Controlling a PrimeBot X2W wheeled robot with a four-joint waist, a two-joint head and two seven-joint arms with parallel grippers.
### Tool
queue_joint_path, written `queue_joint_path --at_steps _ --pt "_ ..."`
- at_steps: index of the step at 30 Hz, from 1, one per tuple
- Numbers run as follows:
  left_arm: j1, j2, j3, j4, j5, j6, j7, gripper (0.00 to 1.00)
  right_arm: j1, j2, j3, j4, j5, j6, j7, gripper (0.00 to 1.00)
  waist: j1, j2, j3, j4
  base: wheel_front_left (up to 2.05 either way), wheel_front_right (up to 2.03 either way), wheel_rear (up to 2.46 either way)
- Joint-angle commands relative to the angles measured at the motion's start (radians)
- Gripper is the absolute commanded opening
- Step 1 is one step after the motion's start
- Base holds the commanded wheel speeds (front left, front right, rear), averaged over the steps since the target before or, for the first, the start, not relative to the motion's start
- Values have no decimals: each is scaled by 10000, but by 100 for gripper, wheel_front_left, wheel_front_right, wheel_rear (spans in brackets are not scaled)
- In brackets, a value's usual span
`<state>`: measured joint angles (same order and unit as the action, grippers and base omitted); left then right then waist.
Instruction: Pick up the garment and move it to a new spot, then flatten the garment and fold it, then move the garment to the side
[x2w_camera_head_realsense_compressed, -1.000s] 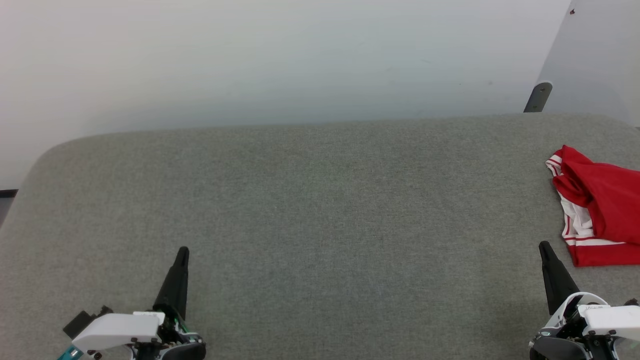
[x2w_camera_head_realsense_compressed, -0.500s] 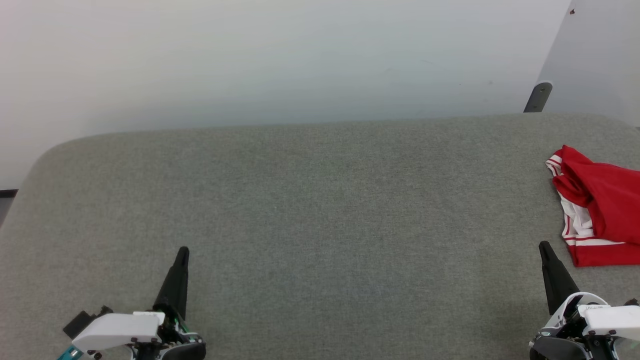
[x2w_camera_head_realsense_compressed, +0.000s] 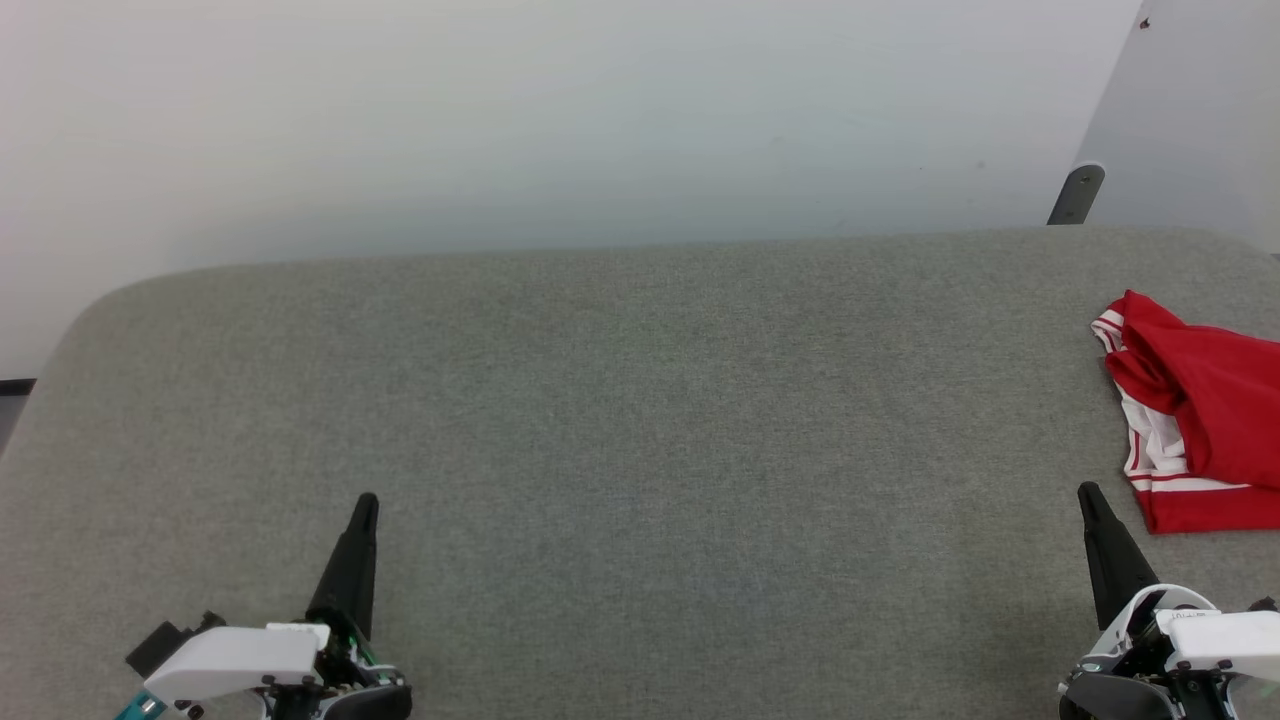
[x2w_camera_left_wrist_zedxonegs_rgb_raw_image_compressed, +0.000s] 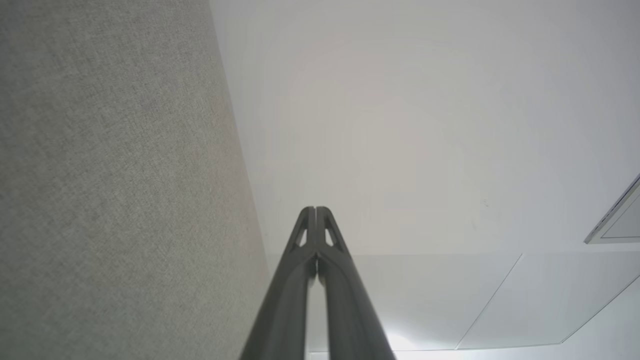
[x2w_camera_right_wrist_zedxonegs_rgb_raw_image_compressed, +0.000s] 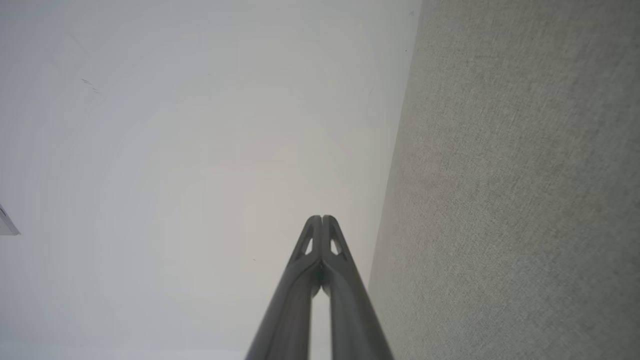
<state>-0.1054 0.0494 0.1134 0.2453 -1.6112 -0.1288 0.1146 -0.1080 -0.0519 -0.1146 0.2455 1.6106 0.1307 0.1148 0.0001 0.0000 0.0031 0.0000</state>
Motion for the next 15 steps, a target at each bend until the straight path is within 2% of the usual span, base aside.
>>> queue_joint_path --at_steps 1,15 --pt "-90 -4 17 7 -33 -36 26 0 -33 35 3 -21 44 0 22 0 -1 0 0 0 0 0 0" --pt "-89 -4 17 6 -33 -36 26 0 -33 35 3 -21 44 0 20 0 -1 0 0 0 0 0 0"
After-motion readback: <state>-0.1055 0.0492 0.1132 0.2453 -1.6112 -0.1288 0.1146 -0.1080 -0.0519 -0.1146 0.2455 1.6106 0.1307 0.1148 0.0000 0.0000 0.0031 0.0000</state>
